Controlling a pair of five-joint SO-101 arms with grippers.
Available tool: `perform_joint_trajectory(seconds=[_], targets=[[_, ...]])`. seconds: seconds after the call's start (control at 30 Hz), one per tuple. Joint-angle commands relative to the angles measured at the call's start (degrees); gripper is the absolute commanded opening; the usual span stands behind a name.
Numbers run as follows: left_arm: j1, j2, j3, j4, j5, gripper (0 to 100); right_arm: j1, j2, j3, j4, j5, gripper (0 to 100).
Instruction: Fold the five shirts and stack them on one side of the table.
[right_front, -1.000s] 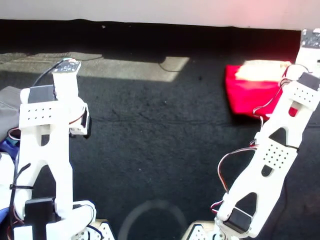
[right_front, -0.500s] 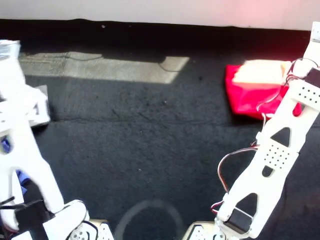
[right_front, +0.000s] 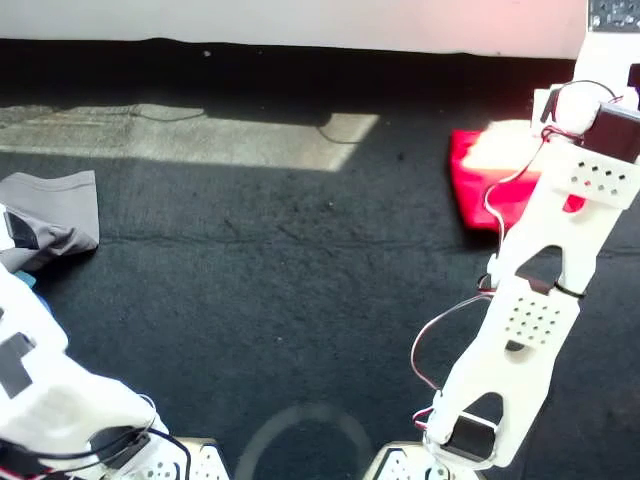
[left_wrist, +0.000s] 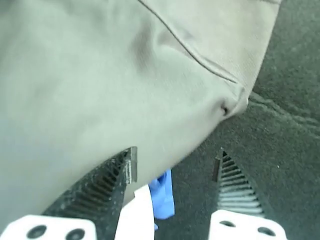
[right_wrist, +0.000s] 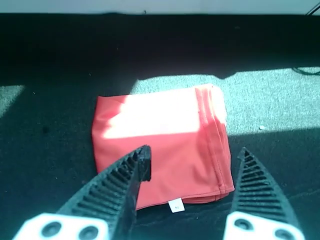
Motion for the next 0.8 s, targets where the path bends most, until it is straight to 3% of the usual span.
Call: perform_joint_trajectory(seconds=[0.0,0.2,0.37,0.57,0.77], targets=[[-0.4,6.3,-8.7,-0.8,-0.4,25,-0.4,-8.9,-5.6,0.8,-0.7,26.3],[0.9,16.1,-17.4,2.5,-0.7,24,3.5,-16.6,-5.6,0.8,-0.7,26.3],[4.6,19.6,-22.1,7.7,-0.4,0,6.9,-20.6,-5.6,0.8,-0.7,26.3],[10.9,17.2,-27.5,14.2,2.2,1,9.5,-23.5,-3.8,0.8,-0.8,26.3],[21.8,9.7,-35.2,23.7,7.6,1,9.1,-30.1,17.4,0.8,-2.0,26.3]])
